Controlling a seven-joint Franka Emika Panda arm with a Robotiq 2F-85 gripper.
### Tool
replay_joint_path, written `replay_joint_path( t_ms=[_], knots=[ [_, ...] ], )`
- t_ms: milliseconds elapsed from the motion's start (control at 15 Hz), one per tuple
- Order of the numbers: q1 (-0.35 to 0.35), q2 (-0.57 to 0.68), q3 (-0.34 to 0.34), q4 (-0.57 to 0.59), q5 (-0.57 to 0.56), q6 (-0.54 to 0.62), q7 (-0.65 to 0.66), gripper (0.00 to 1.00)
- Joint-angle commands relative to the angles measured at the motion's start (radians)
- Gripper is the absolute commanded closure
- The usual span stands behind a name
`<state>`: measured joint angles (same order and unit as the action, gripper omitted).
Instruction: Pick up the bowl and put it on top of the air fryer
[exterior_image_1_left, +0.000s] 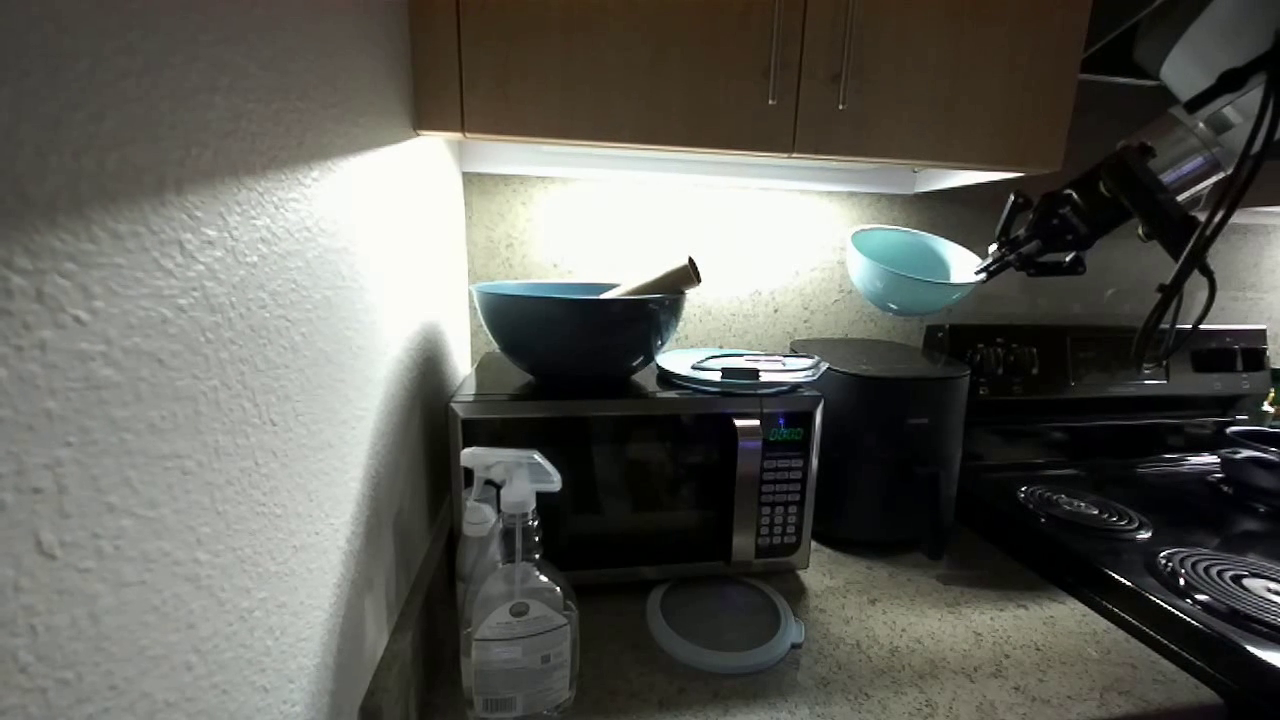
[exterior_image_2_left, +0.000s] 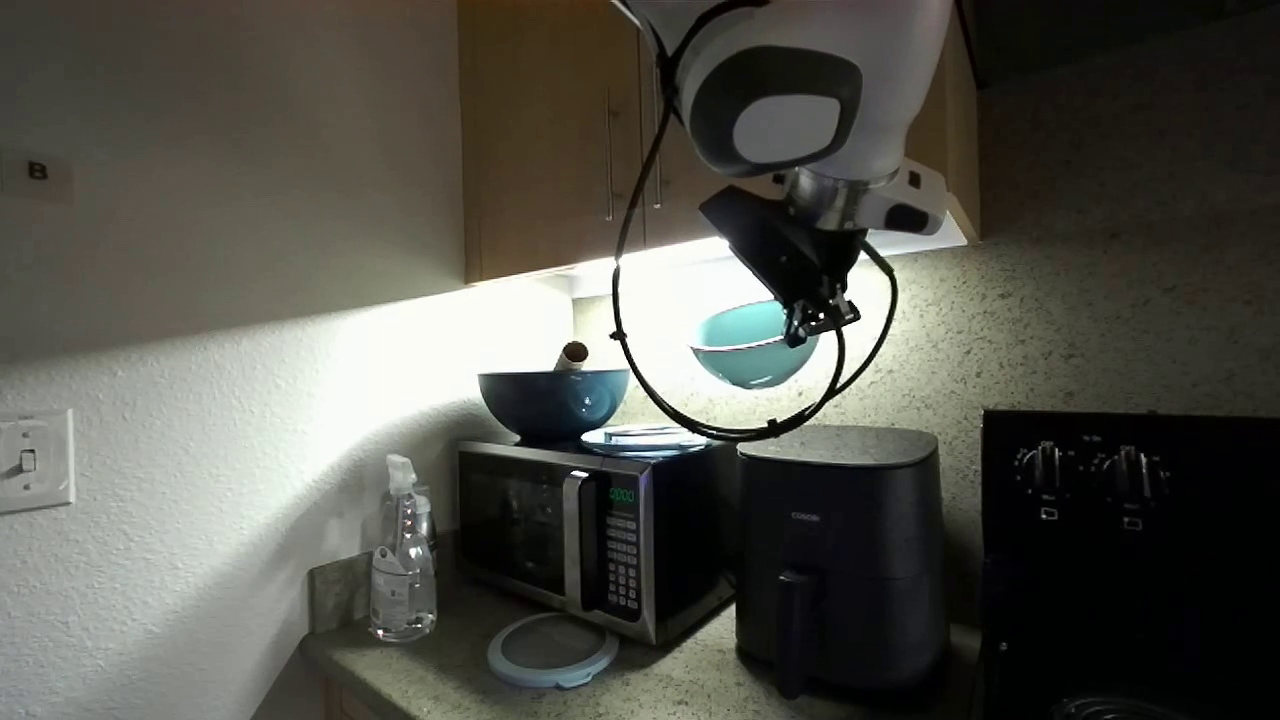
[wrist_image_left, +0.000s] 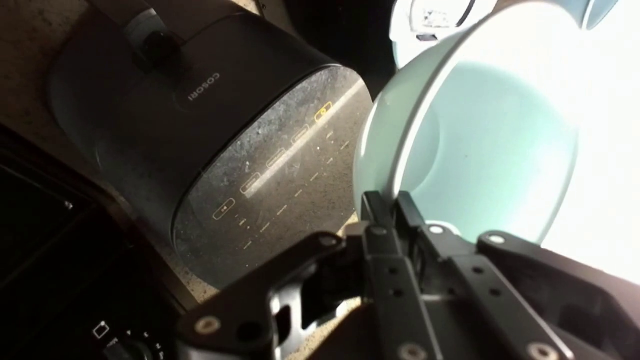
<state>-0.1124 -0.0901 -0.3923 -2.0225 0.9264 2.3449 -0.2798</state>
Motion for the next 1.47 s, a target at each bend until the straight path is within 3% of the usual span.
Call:
replay_joint_path(
  t_ms=[0, 467, 533, 667, 733, 1400],
  knots=[
    [-0.071, 0.063, 0.027, 0.054, 0.019, -0.076, 0.064, 0.98],
    [-0.174, 0.156, 0.025, 0.178, 0.027, -0.267, 0.181, 0.98],
    [-0.168, 0.136, 0.038, 0.136, -0.001, -0.212, 0.145, 0.92],
    [-0.183, 0.149, 0.036, 0.162, -0.001, -0.242, 0.156, 0.92],
    [-0.184, 0.151, 0.036, 0.165, -0.001, -0.244, 0.157, 0.98],
    [-0.214, 0.317, 0.050, 0.308, -0.065, -0.347, 0.240, 0.98]
  ],
)
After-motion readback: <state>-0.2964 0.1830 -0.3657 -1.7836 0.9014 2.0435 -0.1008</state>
